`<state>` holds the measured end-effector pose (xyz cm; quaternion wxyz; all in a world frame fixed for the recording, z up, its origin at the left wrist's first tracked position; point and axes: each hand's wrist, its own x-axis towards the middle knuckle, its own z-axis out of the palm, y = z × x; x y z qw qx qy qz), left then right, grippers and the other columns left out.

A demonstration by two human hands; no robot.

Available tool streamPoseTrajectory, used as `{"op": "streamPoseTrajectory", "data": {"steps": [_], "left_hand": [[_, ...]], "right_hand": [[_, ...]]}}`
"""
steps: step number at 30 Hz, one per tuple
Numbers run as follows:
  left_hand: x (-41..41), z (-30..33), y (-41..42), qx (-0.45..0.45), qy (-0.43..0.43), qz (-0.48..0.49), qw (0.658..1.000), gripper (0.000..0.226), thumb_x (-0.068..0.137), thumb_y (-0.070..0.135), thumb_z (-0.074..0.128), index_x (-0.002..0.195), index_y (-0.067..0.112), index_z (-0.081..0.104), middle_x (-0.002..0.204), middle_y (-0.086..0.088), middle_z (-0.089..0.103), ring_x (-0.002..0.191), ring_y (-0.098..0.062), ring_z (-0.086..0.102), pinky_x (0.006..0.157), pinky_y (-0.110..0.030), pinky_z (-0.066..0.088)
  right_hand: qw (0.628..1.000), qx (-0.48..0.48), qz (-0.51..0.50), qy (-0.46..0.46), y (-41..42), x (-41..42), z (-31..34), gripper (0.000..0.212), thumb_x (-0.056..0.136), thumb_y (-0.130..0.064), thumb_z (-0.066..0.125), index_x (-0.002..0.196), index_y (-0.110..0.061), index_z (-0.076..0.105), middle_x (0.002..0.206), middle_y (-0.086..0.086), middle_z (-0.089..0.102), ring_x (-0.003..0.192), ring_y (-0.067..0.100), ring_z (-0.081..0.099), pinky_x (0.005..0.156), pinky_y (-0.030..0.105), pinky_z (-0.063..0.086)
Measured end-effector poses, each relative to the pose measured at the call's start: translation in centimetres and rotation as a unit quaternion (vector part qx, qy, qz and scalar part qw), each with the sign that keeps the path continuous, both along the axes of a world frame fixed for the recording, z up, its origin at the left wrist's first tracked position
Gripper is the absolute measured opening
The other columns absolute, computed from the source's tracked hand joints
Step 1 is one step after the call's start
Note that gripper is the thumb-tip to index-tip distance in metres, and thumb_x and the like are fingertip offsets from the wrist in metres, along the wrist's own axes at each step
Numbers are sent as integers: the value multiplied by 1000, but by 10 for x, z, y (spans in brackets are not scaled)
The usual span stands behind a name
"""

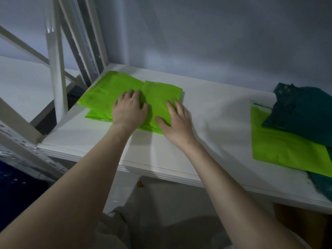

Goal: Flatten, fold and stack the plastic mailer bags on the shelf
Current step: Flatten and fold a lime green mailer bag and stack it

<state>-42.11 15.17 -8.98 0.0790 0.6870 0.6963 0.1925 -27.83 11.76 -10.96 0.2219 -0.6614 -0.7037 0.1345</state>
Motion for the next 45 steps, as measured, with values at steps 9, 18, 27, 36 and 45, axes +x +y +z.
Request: {"op": "streamPoseTrajectory", "data": {"steps": [9,18,27,36,45], "left_hand": [[3,1,-4,-3,40,-5,999,49,94,33,41,139,16,39,149,-5,34,136,-25,28,104,-41,27],[7,10,-3,44,22,-17,999,58,91,30,46,145,17,31,151,-4,31,138,-23,27,106,-42,28],[27,16,-10,70,23,-56,996,58,91,33,47,145,19,31,153,0,29,140,-20,24,109,-41,24],[68,25,-24,89,28,-104,990,58,92,35,45,146,22,29,154,1,27,141,-20,24,109,-40,23],[128,30,-40,69,13,-174,982,56,94,37,42,146,23,27,156,2,21,143,-18,17,111,-36,18]], "right_hand": [[998,-47,17,-34,-1,1,0,66,94,-48,40,149,-20,17,159,6,9,145,22,9,116,46,12],[1000,-19,11,-15,0,8,8,68,93,-47,45,149,-19,20,158,7,12,145,22,12,116,45,16],[1000,-2,-4,-23,-8,35,26,65,93,-50,43,149,-23,22,159,2,9,145,21,11,116,44,16],[998,24,-48,-37,-26,88,44,62,94,-48,44,147,-22,26,157,3,15,143,23,15,116,39,18],[994,12,-95,-61,-60,159,58,63,94,-48,42,148,-24,22,158,-1,11,144,18,10,115,35,14]]}}
